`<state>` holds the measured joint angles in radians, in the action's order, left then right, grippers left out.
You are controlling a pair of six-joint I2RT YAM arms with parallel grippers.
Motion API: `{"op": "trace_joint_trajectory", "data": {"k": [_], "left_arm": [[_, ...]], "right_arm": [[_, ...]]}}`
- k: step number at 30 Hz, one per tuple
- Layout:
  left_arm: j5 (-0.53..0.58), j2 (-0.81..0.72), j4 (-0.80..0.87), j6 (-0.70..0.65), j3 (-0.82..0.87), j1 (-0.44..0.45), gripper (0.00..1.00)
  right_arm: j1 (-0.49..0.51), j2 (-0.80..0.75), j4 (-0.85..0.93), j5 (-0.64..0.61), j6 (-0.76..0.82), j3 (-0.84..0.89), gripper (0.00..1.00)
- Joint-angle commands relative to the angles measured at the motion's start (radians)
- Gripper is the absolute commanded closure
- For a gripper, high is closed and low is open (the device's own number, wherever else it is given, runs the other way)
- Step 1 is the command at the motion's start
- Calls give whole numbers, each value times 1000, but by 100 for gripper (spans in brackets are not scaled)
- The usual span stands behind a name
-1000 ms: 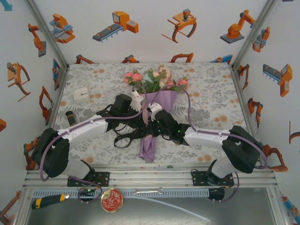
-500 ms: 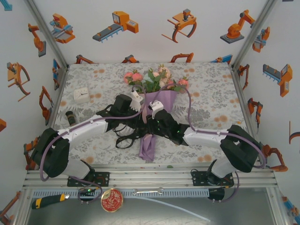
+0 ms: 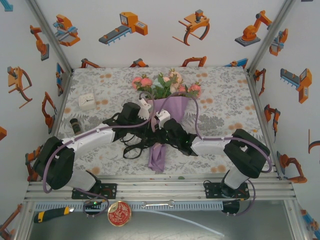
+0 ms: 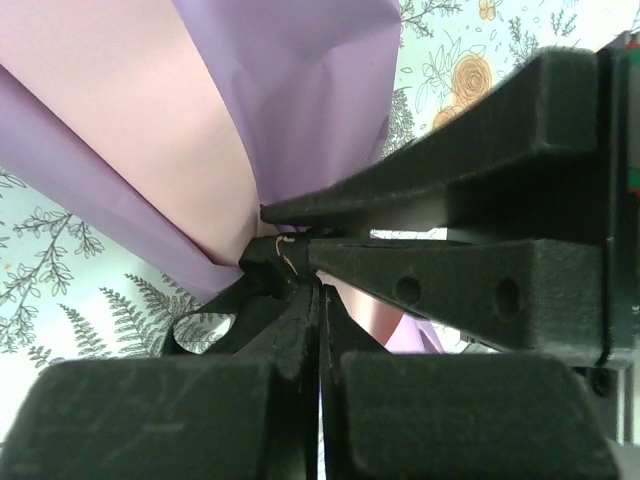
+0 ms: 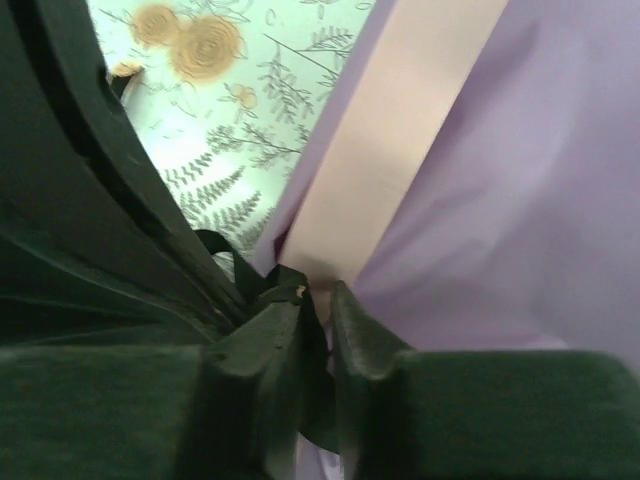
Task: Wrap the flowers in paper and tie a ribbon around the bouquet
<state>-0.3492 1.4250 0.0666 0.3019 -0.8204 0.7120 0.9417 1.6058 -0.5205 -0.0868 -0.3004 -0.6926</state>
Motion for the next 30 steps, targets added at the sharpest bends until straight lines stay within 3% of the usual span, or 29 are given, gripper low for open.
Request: {"op": "trace_joint_trajectory", "data": {"k": [1, 9, 12, 15, 17, 18, 25, 30], "left_arm": [[-44, -47, -63, 68, 28, 0, 86], [-8, -141, -67, 60, 50, -39, 53], [42, -186, -90, 83, 77, -77, 48], [70, -173, -87, 109, 80, -115, 52], [125, -120, -22, 117, 44, -122, 63], [114, -86, 13, 103, 16, -123, 68], [-26, 73, 26, -17, -74, -105, 83], [-145, 110, -23, -57, -85, -97, 85]], "right_arm": [[3, -3, -105, 24, 12, 14, 100], [2, -36, -132, 37, 4, 80, 100], [2, -48, -139, 45, 8, 102, 100], [1, -52, -147, 56, 23, 110, 100], [2, -55, -148, 60, 36, 109, 100], [2, -57, -147, 61, 39, 109, 100], [3, -71, -147, 52, 69, 105, 100], [3, -75, -149, 58, 89, 102, 100]]}}
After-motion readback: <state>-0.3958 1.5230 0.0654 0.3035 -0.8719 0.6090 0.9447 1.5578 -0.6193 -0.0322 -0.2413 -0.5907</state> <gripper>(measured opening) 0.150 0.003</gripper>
